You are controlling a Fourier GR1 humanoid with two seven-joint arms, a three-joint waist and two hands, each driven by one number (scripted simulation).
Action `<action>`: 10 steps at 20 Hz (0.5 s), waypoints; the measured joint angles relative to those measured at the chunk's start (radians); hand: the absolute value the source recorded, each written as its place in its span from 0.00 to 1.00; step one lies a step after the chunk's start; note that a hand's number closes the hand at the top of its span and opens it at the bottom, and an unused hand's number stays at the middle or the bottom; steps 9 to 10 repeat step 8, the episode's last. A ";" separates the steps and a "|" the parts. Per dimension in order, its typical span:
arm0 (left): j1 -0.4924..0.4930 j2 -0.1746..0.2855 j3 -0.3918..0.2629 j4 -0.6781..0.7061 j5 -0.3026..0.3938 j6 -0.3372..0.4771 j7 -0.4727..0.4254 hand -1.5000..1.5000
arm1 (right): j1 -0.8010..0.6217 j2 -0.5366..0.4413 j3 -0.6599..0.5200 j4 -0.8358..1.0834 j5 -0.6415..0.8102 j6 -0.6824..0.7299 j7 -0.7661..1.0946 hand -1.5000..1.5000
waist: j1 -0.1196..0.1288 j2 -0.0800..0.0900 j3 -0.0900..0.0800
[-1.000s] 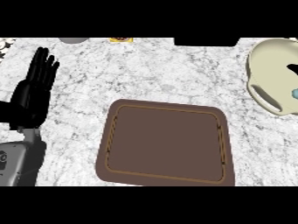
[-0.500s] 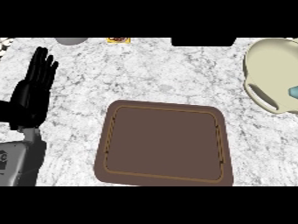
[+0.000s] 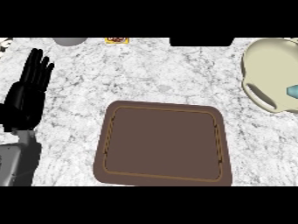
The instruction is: Pick the cupcake from the tray and place it in the pot
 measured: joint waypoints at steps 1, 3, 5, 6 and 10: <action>0.000 -0.003 -0.003 -0.010 -0.002 0.004 0.006 0.50 | 0.021 -0.006 -0.008 0.004 -0.017 0.011 -0.016 0.00 | 0.000 0.000 0.000; 0.002 0.003 0.001 -0.021 -0.001 0.000 0.018 0.50 | 0.059 -0.024 -0.014 -0.001 -0.048 0.043 -0.029 0.00 | -0.001 -0.001 0.000; -0.014 -0.002 0.004 0.008 -0.006 0.002 0.001 0.50 | 0.097 -0.044 -0.024 0.012 -0.074 0.075 -0.055 0.00 | -0.002 0.000 0.000; -0.007 0.001 0.007 0.013 -0.004 -0.005 -0.008 0.50 | 0.117 -0.055 -0.030 0.014 -0.089 0.091 -0.064 0.00 | -0.002 0.000 0.000; -0.005 0.003 0.014 0.018 0.004 -0.016 -0.013 0.50 | 0.151 -0.063 -0.029 0.015 -0.114 0.106 -0.079 0.00 | -0.002 0.000 0.000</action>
